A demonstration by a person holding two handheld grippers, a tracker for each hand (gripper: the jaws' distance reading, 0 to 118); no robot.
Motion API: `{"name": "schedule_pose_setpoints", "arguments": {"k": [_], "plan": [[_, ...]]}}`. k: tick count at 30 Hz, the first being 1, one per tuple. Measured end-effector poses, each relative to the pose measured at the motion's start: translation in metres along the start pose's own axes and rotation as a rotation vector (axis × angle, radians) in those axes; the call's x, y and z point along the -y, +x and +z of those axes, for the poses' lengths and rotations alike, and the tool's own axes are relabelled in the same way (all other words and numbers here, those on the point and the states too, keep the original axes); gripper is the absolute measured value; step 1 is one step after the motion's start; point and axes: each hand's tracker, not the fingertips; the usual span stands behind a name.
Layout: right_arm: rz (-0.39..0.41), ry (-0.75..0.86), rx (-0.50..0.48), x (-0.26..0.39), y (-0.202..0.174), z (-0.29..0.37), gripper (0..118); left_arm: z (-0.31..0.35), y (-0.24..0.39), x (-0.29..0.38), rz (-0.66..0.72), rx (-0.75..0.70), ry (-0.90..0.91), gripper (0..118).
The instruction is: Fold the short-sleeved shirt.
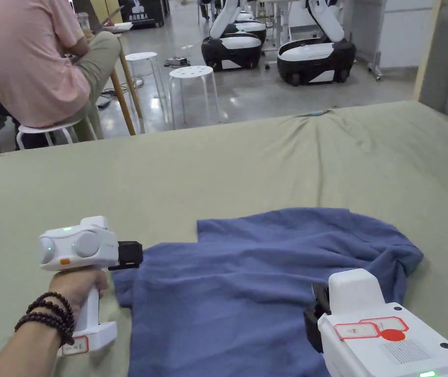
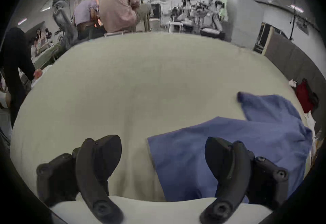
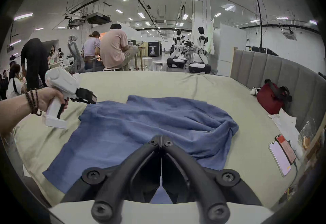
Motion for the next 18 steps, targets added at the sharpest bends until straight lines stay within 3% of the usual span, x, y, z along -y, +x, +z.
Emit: {"name": "schedule_pose_setpoints", "arguments": {"k": [4, 6, 8, 9, 10, 12, 15, 16, 17, 18], "plan": [[0.015, -0.026, -0.003, 0.006, 0.005, -0.01, 1, -0.024, 0.004, 0.002, -0.076, -0.031, -0.028, 98], [0.012, -0.035, -0.002, 0.009, 0.009, -0.014, 1, -0.017, 0.005, 0.0, -0.055, -0.026, -0.023, 69], [-0.004, -0.045, 0.004, 0.013, 0.012, -0.013, 1, -0.002, 0.013, 0.0, -0.057, -0.025, 0.007, 63], [-0.012, -0.05, 0.006, 0.014, 0.014, -0.013, 1, 0.003, 0.016, 0.002, -0.068, -0.02, 0.015, 39], [-0.02, -0.056, 0.004, 0.015, 0.017, -0.013, 1, 0.006, 0.015, 0.0, -0.09, 0.029, 0.014, 6], [-0.035, -0.072, -0.005, 0.017, 0.023, -0.009, 1, 0.015, 0.023, 0.002, -0.127, -0.037, 0.037, 2], [-0.058, -0.111, 0.011, 0.014, 0.044, -0.01, 1, 0.025, 0.023, 0.0, -0.095, 0.011, 0.014, 2], [-0.065, -0.12, 0.033, 0.013, 0.052, -0.009, 5, 0.03, 0.023, -0.001, -0.074, 0.027, 0.008, 2], [-0.088, -0.133, 0.063, 0.01, 0.065, -0.011, 26, 0.036, 0.022, -0.002, -0.062, 0.025, 0.015, 2], [-0.108, -0.14, 0.091, 0.006, 0.076, -0.014, 56, 0.037, 0.02, -0.003, -0.06, 0.024, 0.022, 2]]}}
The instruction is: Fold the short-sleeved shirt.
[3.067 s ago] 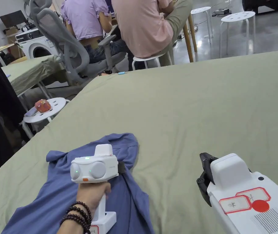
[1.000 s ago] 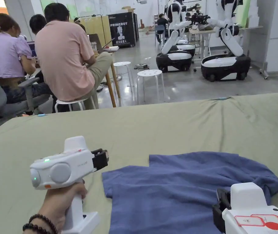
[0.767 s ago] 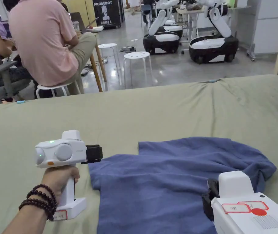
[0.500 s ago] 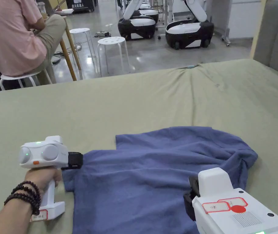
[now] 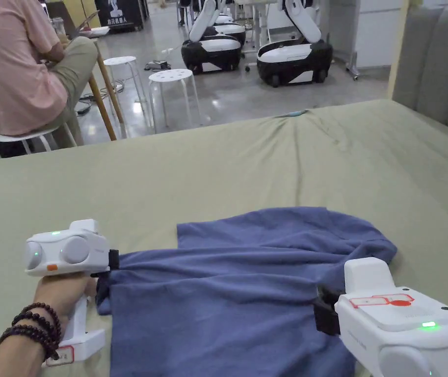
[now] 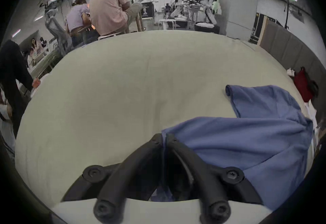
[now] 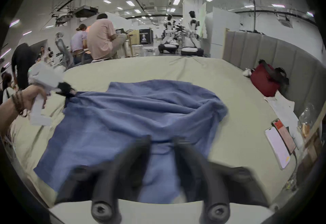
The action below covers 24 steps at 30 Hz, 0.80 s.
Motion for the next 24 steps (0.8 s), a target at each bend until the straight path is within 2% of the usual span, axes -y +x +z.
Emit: {"name": "schedule_pose_setpoints", "arguments": {"k": [2, 3, 4, 5, 7, 11, 13, 15, 16, 17, 18, 19, 20, 21, 22, 24], "plan": [[-0.019, -0.041, 0.048, -0.01, 0.024, -0.01, 118, 0.01, 0.0, -0.001, 0.002, 0.007, 0.025, 2], [-0.009, -0.052, 0.059, -0.014, 0.033, -0.015, 118, 0.013, 0.0, -0.001, 0.0, 0.013, 0.032, 2], [-0.001, -0.037, 0.061, -0.02, 0.043, -0.019, 115, 0.012, -0.001, -0.001, -0.001, 0.019, 0.037, 2], [0.003, -0.039, 0.079, -0.024, 0.051, -0.022, 104, 0.014, -0.001, -0.001, -0.004, 0.03, 0.044, 2], [0.001, -0.074, 0.097, -0.029, 0.071, -0.027, 91, 0.018, -0.002, -0.001, -0.028, 0.051, 0.058, 2], [0.044, -0.197, 0.123, -0.024, 0.098, -0.047, 90, 0.018, -0.001, -0.002, -0.057, 0.059, 0.072, 2], [0.028, -0.246, 0.093, -0.02, 0.105, -0.058, 86, 0.017, 0.001, -0.002, -0.056, 0.07, 0.077, 2], [-0.004, -0.273, 0.028, -0.018, 0.106, -0.07, 69, 0.017, 0.001, -0.004, -0.052, 0.076, 0.08, 2], [-0.025, -0.282, -0.013, -0.018, 0.104, -0.077, 56, 0.015, 0.003, -0.004, -0.052, 0.077, 0.081, 2], [-0.043, -0.285, -0.037, -0.018, 0.102, -0.083, 38, 0.015, 0.004, -0.005, -0.054, 0.078, 0.082, 2], [-0.053, -0.293, -0.058, -0.018, 0.099, -0.087, 28, 0.015, 0.004, -0.006, -0.057, 0.078, 0.082, 2], [-0.061, -0.291, -0.09, -0.017, 0.096, -0.092, 23, 0.015, 0.004, -0.007, -0.06, 0.077, 0.082, 2], [-0.048, -0.283, -0.085, -0.015, 0.092, -0.093, 23, 0.014, 0.005, -0.007, -0.062, 0.076, 0.082, 2], [-0.025, -0.274, -0.082, -0.013, 0.088, -0.092, 6, 0.015, 0.004, -0.007, -0.06, 0.075, 0.082, 2], [0.007, -0.251, -0.051, -0.015, 0.085, -0.092, 3, 0.016, 0.003, -0.008, -0.049, 0.069, 0.082, 2], [-0.013, -0.227, -0.054, -0.014, 0.087, -0.083, 2, 0.019, -0.001, -0.009, 0.017, 0.073, 0.076, 2]]}}
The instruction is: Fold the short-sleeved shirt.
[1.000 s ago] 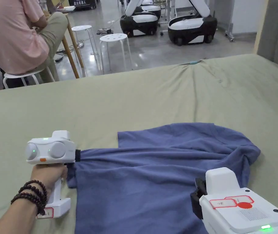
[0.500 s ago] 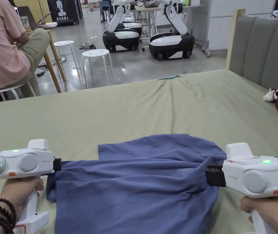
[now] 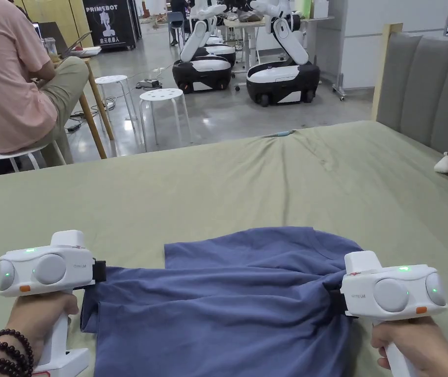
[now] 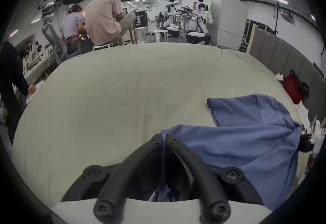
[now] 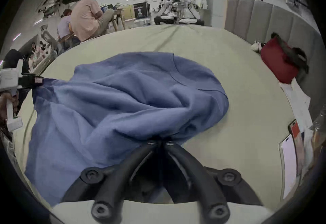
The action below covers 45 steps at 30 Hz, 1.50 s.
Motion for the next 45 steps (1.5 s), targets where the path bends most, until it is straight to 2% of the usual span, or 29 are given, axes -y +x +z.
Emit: {"name": "schedule_pose_setpoints", "arguments": {"k": [1, 3, 10, 13, 16, 19, 21, 24, 27, 34, 37, 41, 45], "plan": [[-0.033, 0.049, -0.028, -0.002, 0.002, 0.006, 2, 0.002, -0.003, -0.002, 0.026, 0.01, 0.007, 2], [-0.037, 0.12, -0.056, -0.009, 0.002, 0.02, 2, 0.008, -0.008, -0.008, 0.03, 0.012, 0.028, 2], [0.09, 0.319, -0.077, -0.108, -0.036, 0.072, 2, 0.065, -0.005, -0.068, 0.119, 0.095, 0.199, 2], [0.17, 0.406, -0.036, -0.166, -0.055, 0.083, 2, 0.095, 0.001, -0.108, 0.139, 0.106, 0.265, 2], [0.207, 0.508, -0.005, -0.224, -0.071, 0.101, 2, 0.128, 0.003, -0.155, 0.127, 0.117, 0.354, 2], [0.254, 0.544, 0.026, -0.279, -0.076, 0.118, 2, 0.154, -0.002, -0.199, 0.05, -0.028, 0.438, 2], [0.287, 0.563, 0.079, -0.314, -0.075, 0.129, 2, 0.168, -0.014, -0.223, 0.078, -0.068, 0.473, 2], [0.25, 0.588, 0.15, -0.368, -0.061, 0.145, 2, 0.189, -0.037, -0.254, 0.112, -0.13, 0.544, 2], [0.232, 0.614, 0.148, -0.399, -0.056, 0.165, 2, 0.206, -0.05, -0.274, 0.125, -0.185, 0.623, 2], [0.185, 0.69, 0.192, -0.424, -0.056, 0.166, 2, 0.211, -0.051, -0.296, 0.053, -0.208, 0.68, 2], [0.144, 0.698, 0.169, -0.417, -0.055, 0.152, 2, 0.204, -0.049, -0.294, 0.03, -0.208, 0.679, 2], [0.128, 0.644, 0.127, -0.391, -0.054, 0.114, 2, 0.176, -0.054, -0.274, 0.041, -0.202, 0.642, 2], [0.149, 0.542, 0.092, -0.353, -0.055, 0.064, 2, 0.13, -0.059, -0.235, 0.055, -0.172, 0.551, 2]]}}
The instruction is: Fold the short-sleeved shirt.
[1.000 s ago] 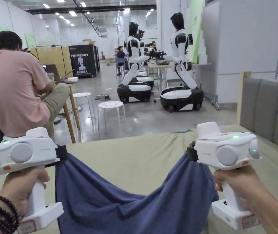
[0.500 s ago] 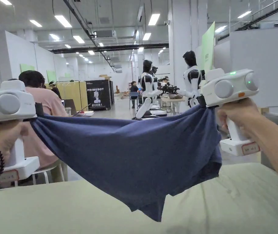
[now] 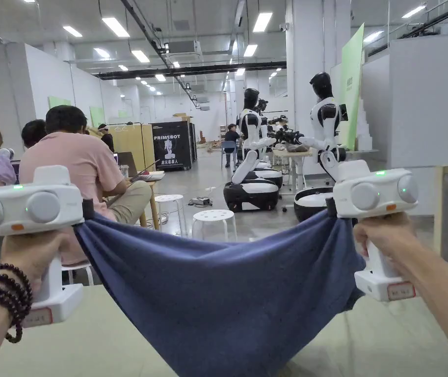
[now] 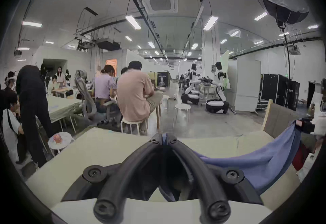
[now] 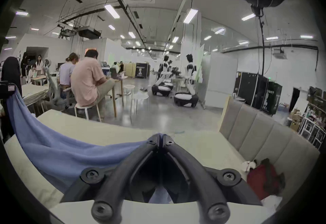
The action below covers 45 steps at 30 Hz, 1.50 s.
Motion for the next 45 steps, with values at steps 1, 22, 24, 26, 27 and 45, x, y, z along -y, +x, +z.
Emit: {"name": "schedule_pose_setpoints", "arguments": {"k": [1, 22, 24, 26, 27, 45], "plan": [[0.002, -0.02, -0.009, 0.014, -0.004, -0.006, 2, -0.004, -0.001, 0.015, -0.001, 0.005, -0.023, 2], [0.226, -0.323, -0.175, 0.281, -0.042, 0.211, 3, 0.226, -0.034, 0.263, 0.018, 0.124, -0.386, 2], [0.234, -0.339, -0.182, 0.302, -0.05, 0.222, 3, 0.239, -0.032, 0.287, -0.005, 0.099, -0.434, 2], [0.254, -0.4, -0.16, 0.321, -0.06, 0.226, 3, 0.245, -0.029, 0.311, -0.038, 0.072, -0.474, 2], [0.271, -0.423, -0.148, 0.33, -0.065, 0.225, 3, 0.246, -0.029, 0.321, -0.045, 0.054, -0.495, 2], [0.067, -0.434, -0.084, 0.333, -0.046, 0.232, 106, 0.264, -0.038, 0.308, 0.027, 0.003, -0.469, 101]]}}
